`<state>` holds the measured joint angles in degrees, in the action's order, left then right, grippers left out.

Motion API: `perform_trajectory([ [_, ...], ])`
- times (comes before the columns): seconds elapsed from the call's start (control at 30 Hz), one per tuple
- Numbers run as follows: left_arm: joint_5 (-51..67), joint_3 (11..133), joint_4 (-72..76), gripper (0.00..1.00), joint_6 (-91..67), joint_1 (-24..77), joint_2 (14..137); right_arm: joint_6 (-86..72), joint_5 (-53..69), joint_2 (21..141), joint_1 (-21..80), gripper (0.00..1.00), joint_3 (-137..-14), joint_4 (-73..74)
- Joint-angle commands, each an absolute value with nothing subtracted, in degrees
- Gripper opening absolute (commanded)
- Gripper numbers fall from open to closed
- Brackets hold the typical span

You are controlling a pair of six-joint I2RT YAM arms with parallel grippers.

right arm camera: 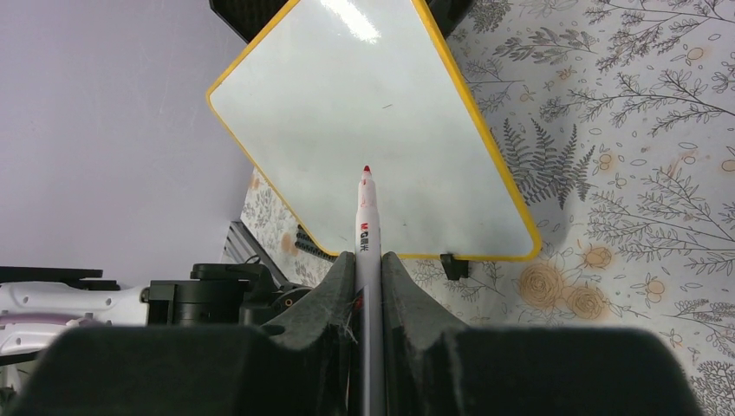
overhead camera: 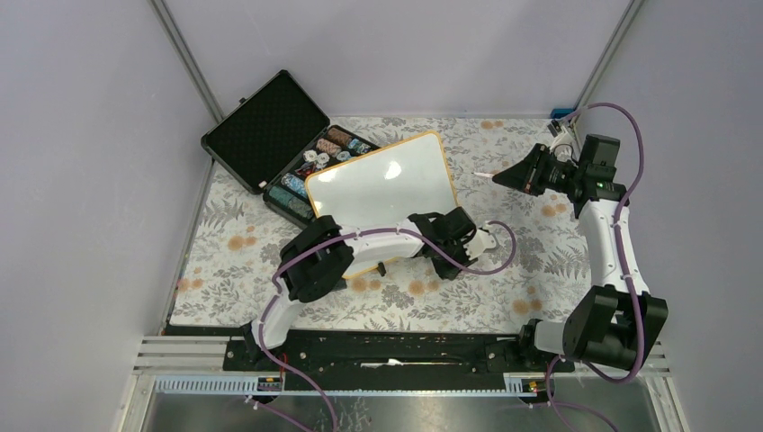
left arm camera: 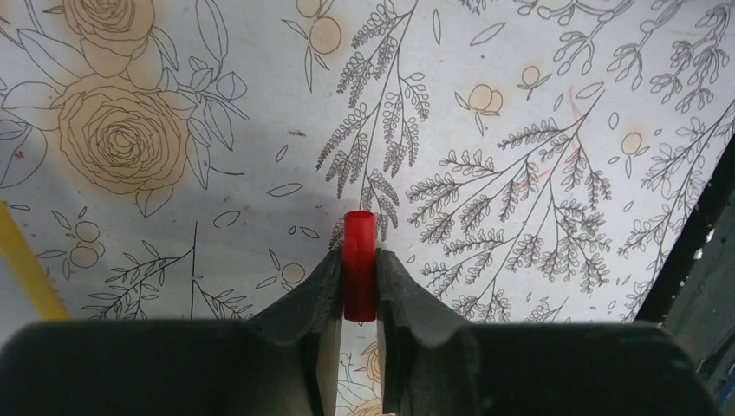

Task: Write a sentence on the whiteboard
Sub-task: Place the pen cap at the center of the board.

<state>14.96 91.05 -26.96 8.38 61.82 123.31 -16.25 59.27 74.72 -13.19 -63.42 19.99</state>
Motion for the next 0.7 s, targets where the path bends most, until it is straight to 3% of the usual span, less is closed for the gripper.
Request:
perform_trajectory([
  [0.0, 13.74, 92.55, -28.41, 0.23, 7.26, 61.7, 125.02, -14.53, 60.41, 72.08, -13.54, 0.0, -63.21, 18.46],
  [0.2, 14.02, 93.76, -30.4, 0.4, 6.86, 61.61, 124.78, -13.58, 60.5, 72.08, -13.54, 0.0, -63.27, 19.3],
  [0.67, 13.8, 98.04, -34.78, 0.69, 8.32, 61.17, 119.3, -12.22, 60.05, 72.27, -13.45, 0.0, -64.49, 21.2],
])
